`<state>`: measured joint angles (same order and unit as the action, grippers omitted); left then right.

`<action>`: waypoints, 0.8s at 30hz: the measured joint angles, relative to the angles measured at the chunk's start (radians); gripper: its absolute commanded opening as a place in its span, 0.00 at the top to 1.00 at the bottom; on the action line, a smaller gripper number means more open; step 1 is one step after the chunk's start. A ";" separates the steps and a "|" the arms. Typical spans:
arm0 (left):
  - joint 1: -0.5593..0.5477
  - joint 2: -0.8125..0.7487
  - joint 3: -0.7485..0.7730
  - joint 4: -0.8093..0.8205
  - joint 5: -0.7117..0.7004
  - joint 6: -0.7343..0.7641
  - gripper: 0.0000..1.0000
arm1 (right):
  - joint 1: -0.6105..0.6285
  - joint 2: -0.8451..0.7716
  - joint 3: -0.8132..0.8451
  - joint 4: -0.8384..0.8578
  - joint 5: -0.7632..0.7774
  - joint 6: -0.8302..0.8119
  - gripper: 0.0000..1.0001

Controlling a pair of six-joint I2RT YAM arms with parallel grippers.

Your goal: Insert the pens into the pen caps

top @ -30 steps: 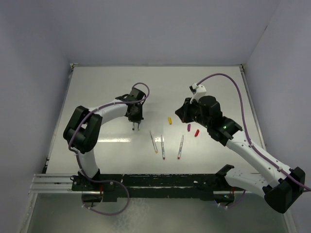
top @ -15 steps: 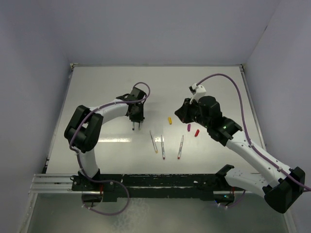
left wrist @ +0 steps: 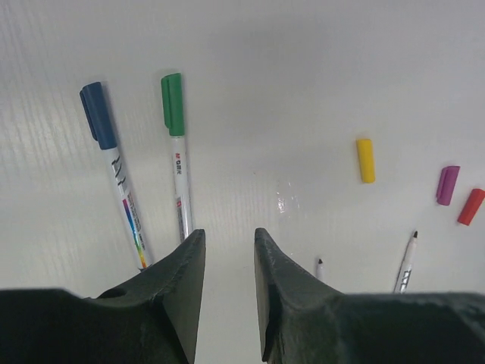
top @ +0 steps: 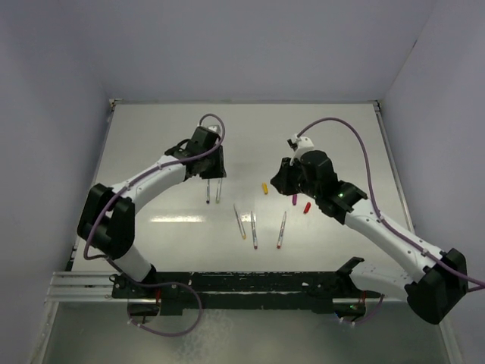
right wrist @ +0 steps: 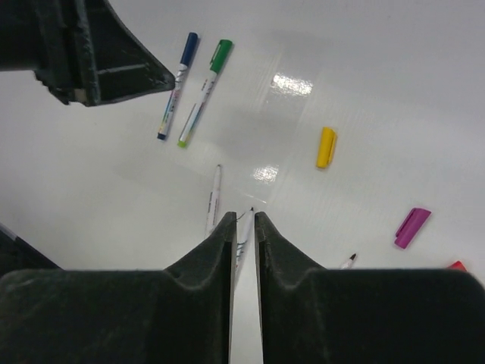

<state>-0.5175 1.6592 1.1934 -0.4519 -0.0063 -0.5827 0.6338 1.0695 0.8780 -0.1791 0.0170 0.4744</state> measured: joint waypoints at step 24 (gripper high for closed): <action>-0.219 -0.319 -0.263 -0.054 -0.068 -0.105 0.59 | 0.133 0.356 0.077 -0.055 0.046 -0.085 0.74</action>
<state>-0.7364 1.3403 0.9302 -0.5060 -0.0742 -0.6872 0.7670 1.4258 0.9554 -0.2337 0.0631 0.3893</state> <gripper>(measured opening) 0.394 0.269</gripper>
